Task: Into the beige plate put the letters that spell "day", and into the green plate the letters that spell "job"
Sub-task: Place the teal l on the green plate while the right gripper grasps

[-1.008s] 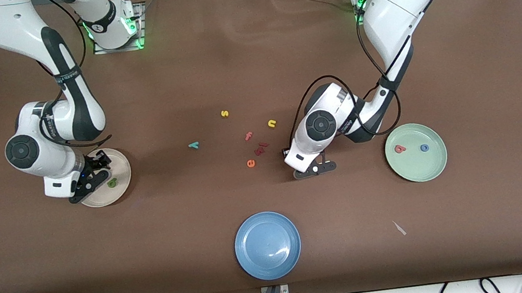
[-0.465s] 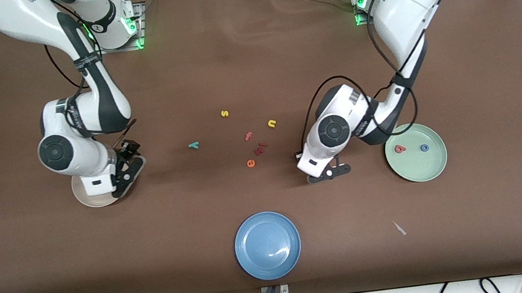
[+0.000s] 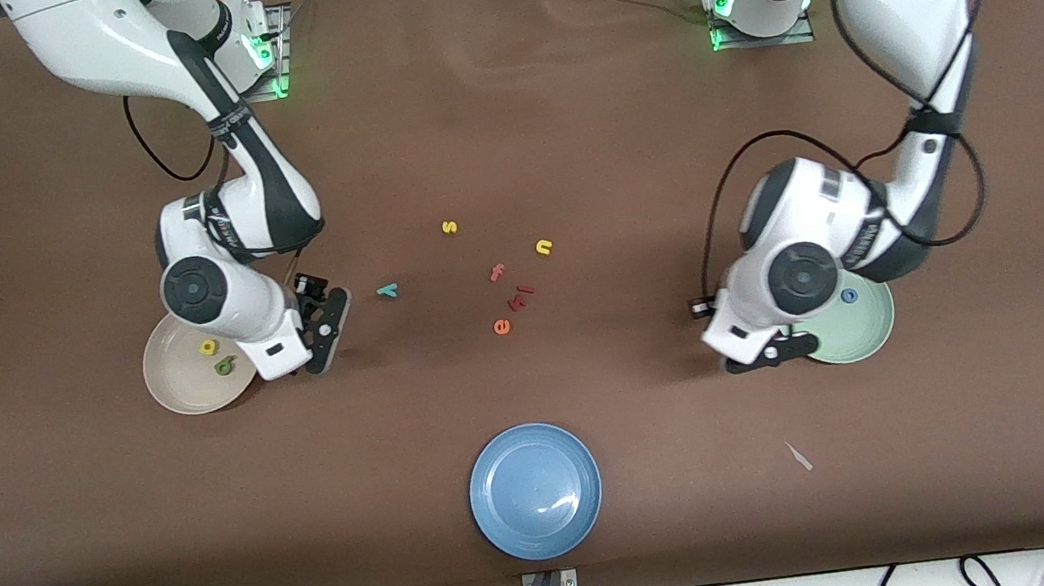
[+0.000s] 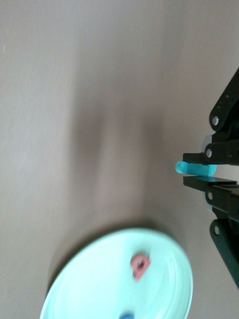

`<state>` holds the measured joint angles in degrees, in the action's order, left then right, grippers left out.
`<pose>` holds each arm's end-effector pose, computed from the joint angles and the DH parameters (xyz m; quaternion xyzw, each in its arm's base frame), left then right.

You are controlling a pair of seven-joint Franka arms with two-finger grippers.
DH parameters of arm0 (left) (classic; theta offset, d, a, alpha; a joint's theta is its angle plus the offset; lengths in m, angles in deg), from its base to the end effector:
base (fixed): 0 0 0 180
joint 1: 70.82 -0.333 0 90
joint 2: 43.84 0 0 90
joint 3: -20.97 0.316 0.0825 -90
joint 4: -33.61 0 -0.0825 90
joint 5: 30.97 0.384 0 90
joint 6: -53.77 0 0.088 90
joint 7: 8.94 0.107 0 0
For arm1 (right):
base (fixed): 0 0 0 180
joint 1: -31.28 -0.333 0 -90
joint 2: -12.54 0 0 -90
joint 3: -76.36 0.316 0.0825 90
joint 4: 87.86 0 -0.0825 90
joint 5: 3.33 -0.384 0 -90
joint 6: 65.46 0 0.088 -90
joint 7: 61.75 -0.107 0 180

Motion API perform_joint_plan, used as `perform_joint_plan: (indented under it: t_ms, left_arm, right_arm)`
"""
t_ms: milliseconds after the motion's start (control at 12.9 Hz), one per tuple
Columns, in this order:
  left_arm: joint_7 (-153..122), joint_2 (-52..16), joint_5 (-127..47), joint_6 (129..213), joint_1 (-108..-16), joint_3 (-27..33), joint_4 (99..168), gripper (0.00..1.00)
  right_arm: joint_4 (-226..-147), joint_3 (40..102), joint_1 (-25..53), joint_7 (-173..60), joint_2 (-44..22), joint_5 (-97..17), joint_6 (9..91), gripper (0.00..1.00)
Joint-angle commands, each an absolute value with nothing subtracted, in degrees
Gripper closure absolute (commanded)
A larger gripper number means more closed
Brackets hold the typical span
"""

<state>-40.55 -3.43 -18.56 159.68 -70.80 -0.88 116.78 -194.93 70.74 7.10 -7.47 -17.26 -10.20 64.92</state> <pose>0.6588 -0.1990 0.2721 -0.9892 -0.0668 0.1259 0.0333 0.5925 0.2052 0.2275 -0.8243 -0.5632 0.0462 0.0346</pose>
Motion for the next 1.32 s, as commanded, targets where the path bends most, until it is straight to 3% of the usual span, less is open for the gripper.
perform_joint_plan:
  t_ms: [0,310,542,930,1008,1240]
  left_arm:
    - [-33.66,-5.87,-16.91,158.80,-74.59,-1.27,120.18,1.00]
    - [-14.96,-5.17,-16.73,161.07,-84.34,-1.27,122.11,1.00]
    - [-6.94,-4.73,-12.17,173.70,-89.97,-1.18,129.66,1.00]
    - [-7.80,-4.64,-12.25,175.77,-89.02,-1.36,130.82,1.00]
    - [-7.89,-4.64,-12.25,175.77,-88.76,-1.36,130.73,1.00]
    - [-8.15,-3.59,-12.86,176.03,-88.84,-1.36,130.73,1.00]
  right_arm:
    - [-196.40,71.52,4.66,-6.29,-17.17,-10.10,67.95,0.00]
    - [-201.22,71.44,1.05,-6.81,-16.82,-9.40,74.35,0.00]
    - [-204.58,71.52,-0.70,-7.43,-15.94,-9.48,78.24,0.00]
    - [-208.44,71.52,-3.53,-9.37,-16.64,-9.40,85.19,0.01]
    - [-208.45,71.52,-3.53,-9.37,-16.64,-9.40,85.19,0.05]
    - [-208.45,71.52,-3.53,-9.36,-16.55,-9.40,85.10,0.37]
